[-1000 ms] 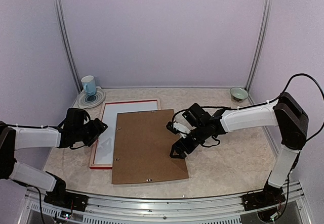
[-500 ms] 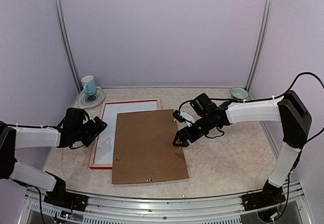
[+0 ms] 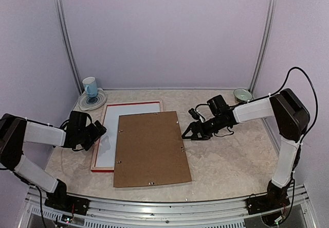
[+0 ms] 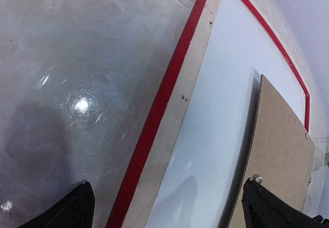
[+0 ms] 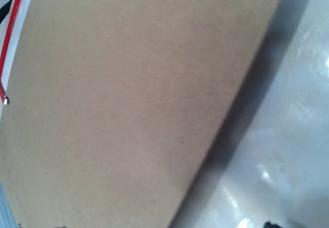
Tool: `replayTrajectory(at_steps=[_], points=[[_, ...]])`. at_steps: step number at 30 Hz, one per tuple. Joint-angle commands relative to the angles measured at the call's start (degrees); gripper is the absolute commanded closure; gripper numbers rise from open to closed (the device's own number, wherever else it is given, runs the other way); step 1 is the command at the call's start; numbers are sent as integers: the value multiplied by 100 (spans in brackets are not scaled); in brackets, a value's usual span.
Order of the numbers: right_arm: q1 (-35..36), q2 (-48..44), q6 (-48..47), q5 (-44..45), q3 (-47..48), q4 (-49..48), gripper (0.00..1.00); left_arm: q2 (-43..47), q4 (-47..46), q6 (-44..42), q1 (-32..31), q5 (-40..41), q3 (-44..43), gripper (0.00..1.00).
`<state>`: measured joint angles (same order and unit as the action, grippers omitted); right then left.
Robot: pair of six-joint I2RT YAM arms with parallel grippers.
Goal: Put the photo into the frame
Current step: Move the frame body to the center of the board.
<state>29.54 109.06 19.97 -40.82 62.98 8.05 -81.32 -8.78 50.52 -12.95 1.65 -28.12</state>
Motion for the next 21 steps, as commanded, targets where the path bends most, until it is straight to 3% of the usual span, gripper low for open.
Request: replayTrajectory(at_steps=[1,21], points=[[-90,343,188,-491,244,-315,19,-318,-381,-82,90,10,-250,1],[-256,1297,1208,-1402,403,-1453,28,-1599,-1100,-433,179,-130,-904,5]])
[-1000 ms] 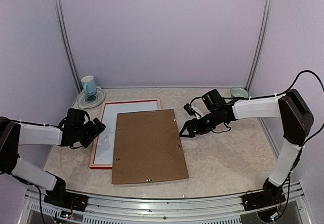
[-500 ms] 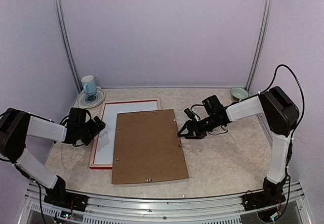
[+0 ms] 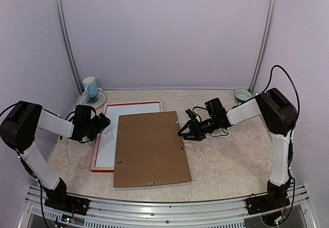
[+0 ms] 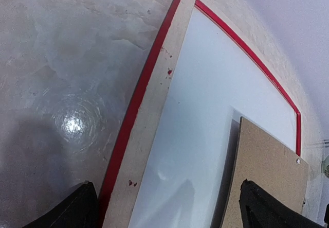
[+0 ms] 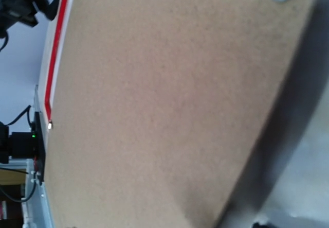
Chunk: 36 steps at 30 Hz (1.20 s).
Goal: Put the photo into the frame
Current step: Move the frame body to the center of the board.
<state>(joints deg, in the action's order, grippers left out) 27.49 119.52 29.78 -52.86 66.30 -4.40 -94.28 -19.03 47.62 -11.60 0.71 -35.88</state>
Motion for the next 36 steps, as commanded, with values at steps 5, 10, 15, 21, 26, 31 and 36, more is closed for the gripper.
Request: replayTrajectory(at_steps=[5,10,15,21,26,31,36], points=[[-48,392,459,-299,78,-419,31,-515,-162,-215,48,-228,-251,10],[-51,474,783,-375,43,-666,39,-577,-293,-219,43,-342,-244,15],[-42,505,1165,-406,-34,-950,51,-600,-446,-177,50,-512,-165,19],[-49,469,1679,-546,-242,-1449,91,-553,-609,-132,-2,-679,-28,22],[-99,250,1811,-610,-417,-1589,100,-521,-659,-144,-157,-680,35,22],[-303,56,1788,-688,-666,-1727,100,-606,-690,-107,-385,-662,28,22],[-627,-71,1917,-746,-1067,-2121,100,-676,-724,36,-643,-651,37,22]])
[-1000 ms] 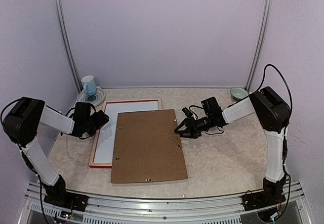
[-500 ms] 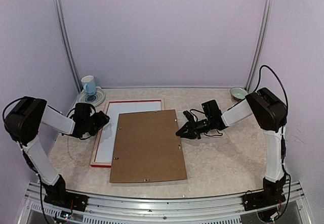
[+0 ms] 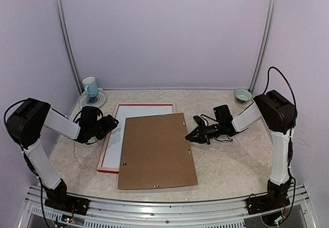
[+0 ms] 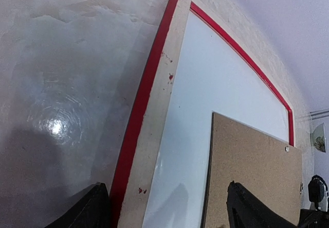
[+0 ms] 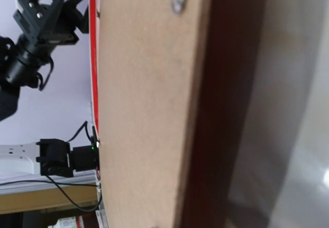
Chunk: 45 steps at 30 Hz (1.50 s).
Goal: Put the photo into the frame
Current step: Move the frame body to the center of the board, then place the backboard on the frame body.
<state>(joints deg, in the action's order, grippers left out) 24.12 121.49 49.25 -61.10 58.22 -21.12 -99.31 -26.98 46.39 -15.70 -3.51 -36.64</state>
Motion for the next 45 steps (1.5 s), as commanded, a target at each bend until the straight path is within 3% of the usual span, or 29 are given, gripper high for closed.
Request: replayTrajectory(at_steps=[1,15,30,45], points=[[-350,-285,3,77,-311,-512,100,-182,70,194,-278,-227,108,22],[-969,-376,212,-19,-383,-920,100,-306,150,508,-990,-166,-50,21],[-1111,-223,63,52,-31,-698,100,-292,165,750,-1532,-185,-133,21],[-1082,-301,-544,218,321,348,100,-115,195,873,-1797,-75,-149,21]])
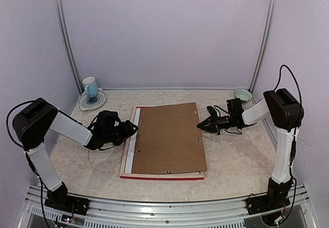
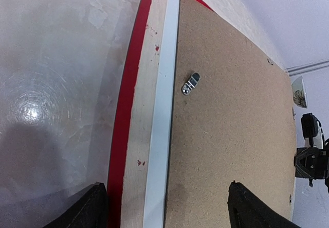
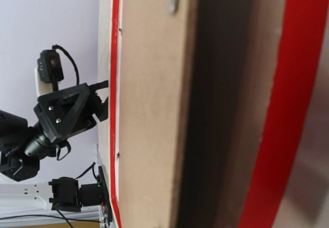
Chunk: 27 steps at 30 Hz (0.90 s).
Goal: Put the photo into the frame
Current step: Place the backboard on the frame body.
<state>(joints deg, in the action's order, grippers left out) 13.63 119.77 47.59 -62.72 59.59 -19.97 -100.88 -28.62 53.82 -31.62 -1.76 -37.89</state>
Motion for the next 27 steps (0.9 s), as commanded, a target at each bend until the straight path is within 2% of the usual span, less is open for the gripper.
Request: replayTrajectory(at_steps=[1,27], points=[[-17,-121,-405,387,213,293,100,36,360,136,-223,-249,-32,21],[534,38,-528,743,577,739,100,129,507,186,-310,-114,-78,17]])
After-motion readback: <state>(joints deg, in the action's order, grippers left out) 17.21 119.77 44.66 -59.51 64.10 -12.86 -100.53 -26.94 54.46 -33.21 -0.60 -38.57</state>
